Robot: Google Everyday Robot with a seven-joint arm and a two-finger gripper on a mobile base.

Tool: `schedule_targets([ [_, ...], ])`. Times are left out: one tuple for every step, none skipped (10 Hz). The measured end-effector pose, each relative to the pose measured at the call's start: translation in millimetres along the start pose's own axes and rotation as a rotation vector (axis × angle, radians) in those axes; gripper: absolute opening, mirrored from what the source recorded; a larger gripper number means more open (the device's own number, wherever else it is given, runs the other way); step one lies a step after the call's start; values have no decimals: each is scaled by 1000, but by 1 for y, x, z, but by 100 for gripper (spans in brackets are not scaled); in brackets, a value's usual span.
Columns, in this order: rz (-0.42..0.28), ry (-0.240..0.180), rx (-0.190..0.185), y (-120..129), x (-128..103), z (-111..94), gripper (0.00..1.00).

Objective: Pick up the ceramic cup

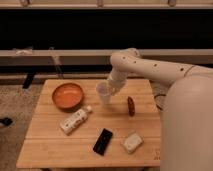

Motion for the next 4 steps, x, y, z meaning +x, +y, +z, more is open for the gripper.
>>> schedule_targets([
  [-24, -17, -17, 8, -2, -14, 0],
  [-57, -35, -33, 17, -4, -28, 0],
  [-83, -42, -36, 25, -4, -34, 0],
  [-91, -41, -39, 31, -3, -34, 0],
])
